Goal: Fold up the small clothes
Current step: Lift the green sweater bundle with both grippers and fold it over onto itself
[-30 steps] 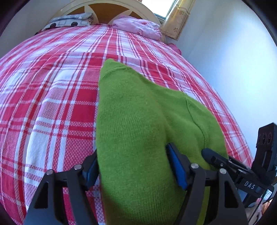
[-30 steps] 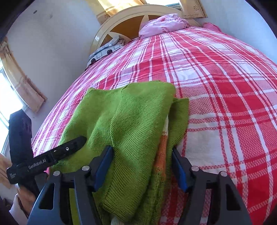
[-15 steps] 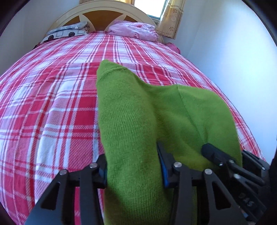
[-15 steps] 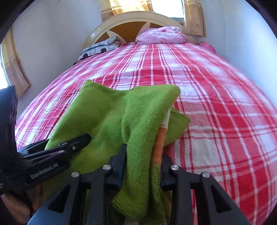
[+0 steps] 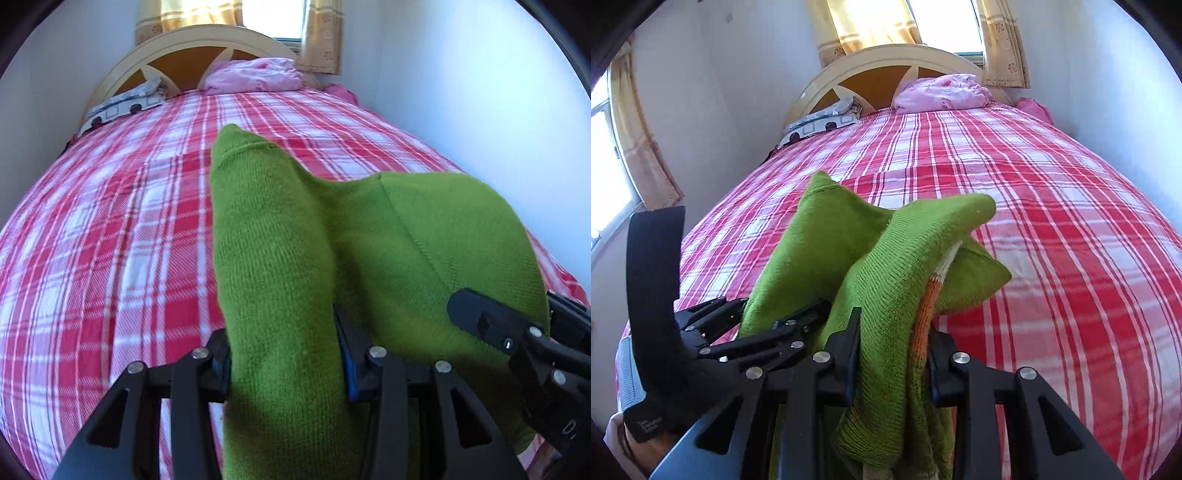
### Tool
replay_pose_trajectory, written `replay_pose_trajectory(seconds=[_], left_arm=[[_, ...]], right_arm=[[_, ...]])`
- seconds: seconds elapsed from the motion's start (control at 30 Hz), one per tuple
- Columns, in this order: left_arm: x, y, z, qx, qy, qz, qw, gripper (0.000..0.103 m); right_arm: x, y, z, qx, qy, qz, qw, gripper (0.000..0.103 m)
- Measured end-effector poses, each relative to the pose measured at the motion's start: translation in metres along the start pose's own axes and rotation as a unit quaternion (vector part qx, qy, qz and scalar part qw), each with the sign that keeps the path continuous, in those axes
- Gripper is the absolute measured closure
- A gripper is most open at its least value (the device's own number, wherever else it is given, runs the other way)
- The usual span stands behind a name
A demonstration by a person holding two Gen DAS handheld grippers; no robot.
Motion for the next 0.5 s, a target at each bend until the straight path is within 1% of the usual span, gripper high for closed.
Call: replay_pose_trajectory(seconds=[0.07, 0.23, 0.37, 0.5], left_arm=[[0.005, -0.006, -0.004, 0.008, 0.002, 0.005, 1.0, 0.058], [0.03, -0.026, -0.018, 0.033, 0.01, 0.019, 0.9992, 0.058], [0.042, -0.046, -0.03, 0.043, 0.004, 0.043, 0.9982, 0.058], [0.047, -0.07, -0.038, 0.057, -0.003, 0.062, 0.9964, 0.058]], right_arm=[[0.01, 0.0, -0.014, 0.003, -0.002, 0.005, 1.0, 0.074], [0.038, -0.007, -0.045, 0.013, -0.001, 0.024, 1.0, 0.074], [0.06, -0.013, -0.07, 0.023, 0.001, 0.033, 0.999, 0.074], [0.073, -0.023, -0.092, 0.04, -0.004, 0.036, 0.999, 0.074]])
Point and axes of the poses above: each gripper's, at about its wrist camera, not at the fingertips, and z roughly the way its jaws point, y to its left, x to its underside, the point moved 6 cm from there along z, roughly the way its jaws point, and after that the axes turned 11 degrees about -z, right-handed, at the moved point
